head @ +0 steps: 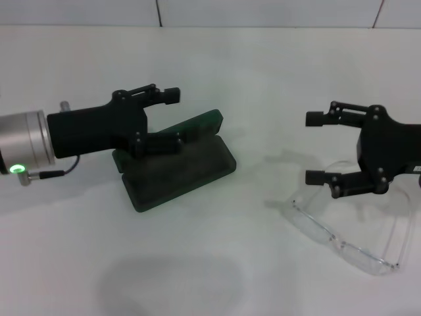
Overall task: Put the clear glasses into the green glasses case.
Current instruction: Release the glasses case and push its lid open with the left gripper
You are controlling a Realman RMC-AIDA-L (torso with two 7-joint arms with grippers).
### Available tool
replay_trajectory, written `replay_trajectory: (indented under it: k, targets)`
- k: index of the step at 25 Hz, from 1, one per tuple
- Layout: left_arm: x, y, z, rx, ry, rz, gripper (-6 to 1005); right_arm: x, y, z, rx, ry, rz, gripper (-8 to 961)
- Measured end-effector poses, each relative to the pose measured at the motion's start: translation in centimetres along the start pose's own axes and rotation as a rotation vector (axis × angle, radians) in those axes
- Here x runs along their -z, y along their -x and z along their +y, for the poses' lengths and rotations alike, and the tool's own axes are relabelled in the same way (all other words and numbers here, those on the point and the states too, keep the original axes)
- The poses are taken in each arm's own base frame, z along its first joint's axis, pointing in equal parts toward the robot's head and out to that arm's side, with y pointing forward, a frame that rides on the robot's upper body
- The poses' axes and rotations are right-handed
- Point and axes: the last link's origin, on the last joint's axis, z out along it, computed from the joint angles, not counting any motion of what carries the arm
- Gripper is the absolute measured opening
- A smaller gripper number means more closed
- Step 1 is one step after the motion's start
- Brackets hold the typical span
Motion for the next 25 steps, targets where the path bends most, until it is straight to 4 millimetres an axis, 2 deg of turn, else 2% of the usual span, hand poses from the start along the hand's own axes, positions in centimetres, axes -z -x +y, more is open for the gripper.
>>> replay_trajectory:
  k: [7,14,25]
  targets:
    - [0.5,0.3,-1.7,0.010,-0.116,-0.150,868,0.7,-0.2,0.1,-0.001,-0.029,-0.007,870]
    - [-1.7,-0.2,-1.2,0.010,-0.109,-0.317,821,0.4,-0.4,0.3,-0.003,-0.013,0.007,870]
    - [-2.9,-0.1,-1.8,-0.027,-0.158,-0.372,746,0.1,-0.2,0.3,0.014,0.007,0.020,869]
